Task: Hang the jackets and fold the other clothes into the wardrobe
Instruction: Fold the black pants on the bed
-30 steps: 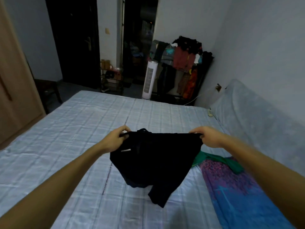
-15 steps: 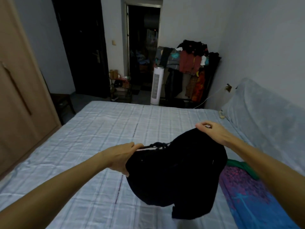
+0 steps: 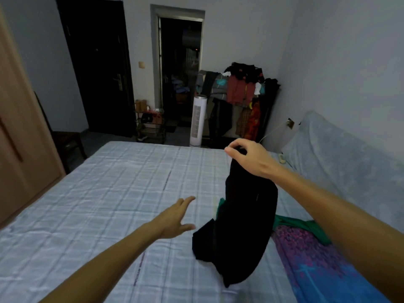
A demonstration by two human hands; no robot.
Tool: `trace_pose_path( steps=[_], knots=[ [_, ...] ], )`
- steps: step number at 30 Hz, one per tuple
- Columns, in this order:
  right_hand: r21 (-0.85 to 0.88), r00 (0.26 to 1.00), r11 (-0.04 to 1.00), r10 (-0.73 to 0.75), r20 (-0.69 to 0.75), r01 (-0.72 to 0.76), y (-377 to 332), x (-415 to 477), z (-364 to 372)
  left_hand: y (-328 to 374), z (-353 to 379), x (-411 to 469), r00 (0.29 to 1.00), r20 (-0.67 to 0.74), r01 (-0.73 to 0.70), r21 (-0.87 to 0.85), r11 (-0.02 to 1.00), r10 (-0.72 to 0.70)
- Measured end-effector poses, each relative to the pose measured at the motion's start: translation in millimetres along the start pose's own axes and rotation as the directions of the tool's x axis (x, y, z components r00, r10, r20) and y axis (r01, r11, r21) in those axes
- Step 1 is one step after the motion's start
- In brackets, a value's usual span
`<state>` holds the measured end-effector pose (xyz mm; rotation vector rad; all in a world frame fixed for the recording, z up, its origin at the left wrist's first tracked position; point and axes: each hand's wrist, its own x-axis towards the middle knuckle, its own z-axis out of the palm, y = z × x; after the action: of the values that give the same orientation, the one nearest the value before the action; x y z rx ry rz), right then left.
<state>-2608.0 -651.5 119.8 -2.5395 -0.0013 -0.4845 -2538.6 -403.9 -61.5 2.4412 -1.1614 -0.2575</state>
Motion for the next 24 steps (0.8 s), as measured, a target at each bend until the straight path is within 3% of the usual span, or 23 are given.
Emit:
trace_pose_path(
  steps=[4, 8, 11, 13, 15, 19, 22, 24],
  knots=[
    [-0.099, 0.988, 0.984, -0.153, -0.019, 0.151, -3, -10, -22, 27, 19, 23, 0.998, -0.061, -0.019, -0.136, 0.991, 0.011],
    [-0.101, 0.968, 0.971, -0.227, -0.107, 0.217, 12, -16, -35, 22, 18, 43, 0.991, -0.066, 0.085, -0.391, 0.917, -0.12],
    [-0.066, 0.965, 0.981, -0.19, -0.183, 0.18, 19, -16, -37, 6, 18, 50, 0.985, 0.094, 0.173, -0.416, 0.893, -0.147],
    [-0.07, 0.961, 0.984, -0.173, -0.216, 0.161, 17, -16, -35, 6, 26, 49, 0.966, 0.249, 0.177, -0.464, 0.868, -0.064],
    [-0.078, 0.956, 0.987, -0.155, -0.251, 0.139, 14, -16, -34, 14, 40, 45, 0.95, 0.31, 0.135, -0.498, 0.856, 0.031],
    [-0.009, 0.928, 1.0, -0.024, -0.373, 0.022, 13, -12, -36, 41, 82, 43, 0.977, 0.177, -0.004, -0.555, 0.832, 0.123],
    [0.051, 0.893, 0.998, 0.064, -0.445, -0.046, 13, -7, -32, 72, 109, 45, 0.999, 0.032, 0.022, -0.719, 0.695, 0.002],
    [0.051, 0.879, 0.997, 0.07, -0.472, -0.052, 10, -5, -32, 84, 117, 49, 0.996, -0.046, 0.019, -0.739, 0.674, -0.078]
  ],
)
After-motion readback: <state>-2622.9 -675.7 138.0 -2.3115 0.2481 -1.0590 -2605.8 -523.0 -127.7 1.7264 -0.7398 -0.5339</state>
